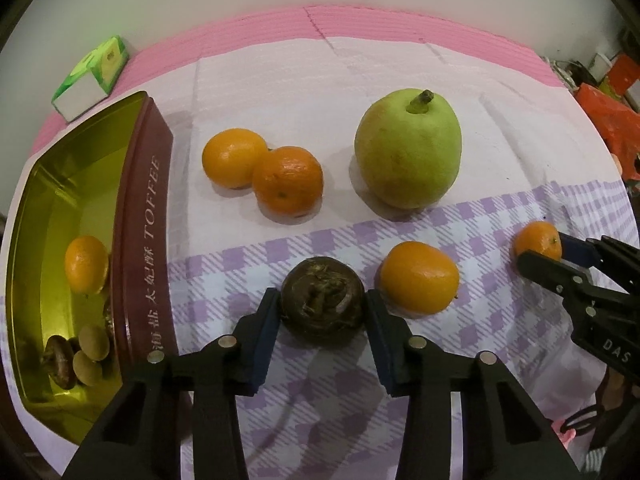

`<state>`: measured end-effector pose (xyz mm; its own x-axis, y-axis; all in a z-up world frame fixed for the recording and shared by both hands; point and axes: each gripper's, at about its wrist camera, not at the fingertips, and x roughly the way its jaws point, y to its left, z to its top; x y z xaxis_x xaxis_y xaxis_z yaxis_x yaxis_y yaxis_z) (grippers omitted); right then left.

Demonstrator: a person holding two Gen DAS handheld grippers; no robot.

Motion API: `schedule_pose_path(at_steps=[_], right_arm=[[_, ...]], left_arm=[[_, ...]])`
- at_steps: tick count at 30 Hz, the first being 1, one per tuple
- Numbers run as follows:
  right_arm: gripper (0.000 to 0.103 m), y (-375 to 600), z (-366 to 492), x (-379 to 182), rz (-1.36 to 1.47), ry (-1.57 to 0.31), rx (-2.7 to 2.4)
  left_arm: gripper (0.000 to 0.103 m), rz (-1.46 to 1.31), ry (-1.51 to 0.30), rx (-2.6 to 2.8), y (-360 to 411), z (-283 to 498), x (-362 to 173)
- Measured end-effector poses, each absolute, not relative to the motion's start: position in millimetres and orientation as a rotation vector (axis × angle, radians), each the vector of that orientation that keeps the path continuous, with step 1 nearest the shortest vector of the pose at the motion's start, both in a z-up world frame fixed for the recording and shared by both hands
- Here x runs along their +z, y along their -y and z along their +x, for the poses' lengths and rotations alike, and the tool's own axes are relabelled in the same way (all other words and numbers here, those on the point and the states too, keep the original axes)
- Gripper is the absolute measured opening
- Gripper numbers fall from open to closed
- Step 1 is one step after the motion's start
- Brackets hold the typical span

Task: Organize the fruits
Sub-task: 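Grasp an orange with the right gripper while the left gripper grasps a dark brown fruit, then carry the dark fruit into the tin with the left gripper and release while the right gripper holds the orange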

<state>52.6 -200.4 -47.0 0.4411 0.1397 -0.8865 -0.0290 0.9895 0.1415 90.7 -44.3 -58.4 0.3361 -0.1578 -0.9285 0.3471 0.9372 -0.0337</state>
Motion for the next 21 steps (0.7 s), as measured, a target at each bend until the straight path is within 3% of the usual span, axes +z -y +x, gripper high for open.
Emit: schedule_pose_path(at_steps=[13, 21], right_arm=[[0.04, 199, 53, -47, 0.106, -1.109, 0.1], [0.04, 197, 54, -50, 0.096, -1.107, 0.095]], left_arm=[[0.043, 0.148, -1.11, -0.321, 27, 79, -21], [0.043, 0.135, -1.023, -0.197, -30, 99, 14]])
